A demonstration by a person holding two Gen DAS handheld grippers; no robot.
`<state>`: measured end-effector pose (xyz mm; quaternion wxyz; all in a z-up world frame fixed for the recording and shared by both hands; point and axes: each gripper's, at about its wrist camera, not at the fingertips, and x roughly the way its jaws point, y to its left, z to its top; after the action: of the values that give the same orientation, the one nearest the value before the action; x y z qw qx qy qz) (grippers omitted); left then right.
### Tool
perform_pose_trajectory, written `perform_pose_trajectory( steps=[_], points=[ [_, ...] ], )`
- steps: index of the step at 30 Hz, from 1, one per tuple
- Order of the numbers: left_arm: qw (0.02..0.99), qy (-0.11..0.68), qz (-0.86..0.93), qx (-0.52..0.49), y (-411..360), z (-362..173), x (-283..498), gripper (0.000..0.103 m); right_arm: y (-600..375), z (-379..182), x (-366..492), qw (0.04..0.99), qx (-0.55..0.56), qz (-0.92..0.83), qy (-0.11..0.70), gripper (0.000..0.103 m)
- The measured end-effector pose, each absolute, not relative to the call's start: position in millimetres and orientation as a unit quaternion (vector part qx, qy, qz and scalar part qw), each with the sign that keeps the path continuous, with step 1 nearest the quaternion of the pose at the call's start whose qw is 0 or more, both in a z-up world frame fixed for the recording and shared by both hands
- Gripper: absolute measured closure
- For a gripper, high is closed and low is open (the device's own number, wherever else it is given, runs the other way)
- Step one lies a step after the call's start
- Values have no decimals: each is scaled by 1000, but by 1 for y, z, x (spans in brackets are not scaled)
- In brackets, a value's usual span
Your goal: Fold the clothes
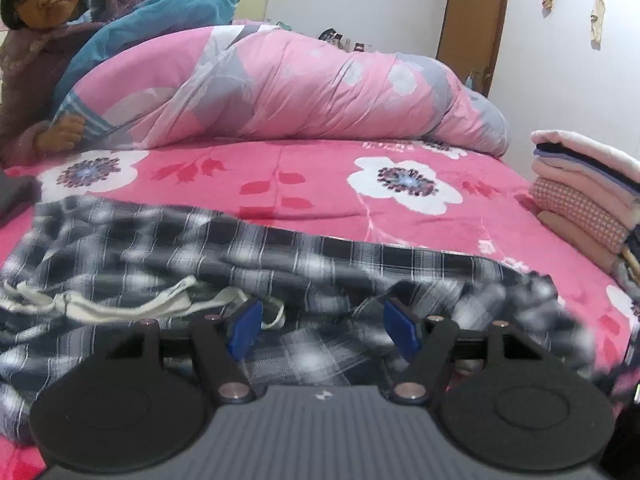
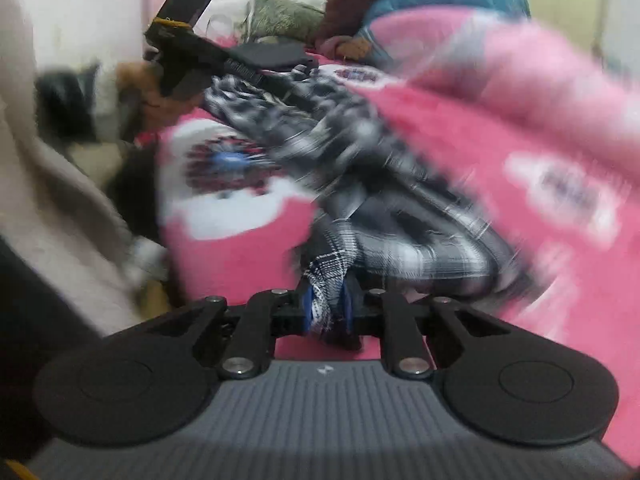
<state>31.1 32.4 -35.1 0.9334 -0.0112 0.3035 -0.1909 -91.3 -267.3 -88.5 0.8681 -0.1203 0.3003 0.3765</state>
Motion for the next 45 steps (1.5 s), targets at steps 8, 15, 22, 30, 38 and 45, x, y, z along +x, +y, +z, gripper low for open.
perform_pose_trajectory(
  steps=[8, 15, 22, 30, 38, 45],
  points=[
    [914, 306, -265, 31, -27, -43, 42, 26, -338, -70, -71, 848, 187, 417, 268, 47],
    [896, 318, -308, 36, -57, -55, 41, 30, -409, -88, -18, 867, 328, 267, 263, 40],
    [884, 294, -358, 69, -86, -48, 32, 30, -418, -135, 46, 835, 379, 171, 361, 40],
    [866, 271, -403, 122, -117, -47, 17, 96, -383, -134, 95, 830, 322, 214, 402, 98],
    [866, 189, -455, 86, -80, -3, -26, 97, -376, -15, 102, 924, 243, 185, 228, 99],
    [843, 212, -489, 77, -76, -22, -44, 97, -415, 68, 66, 978, 190, 64, 61, 99]
  ],
)
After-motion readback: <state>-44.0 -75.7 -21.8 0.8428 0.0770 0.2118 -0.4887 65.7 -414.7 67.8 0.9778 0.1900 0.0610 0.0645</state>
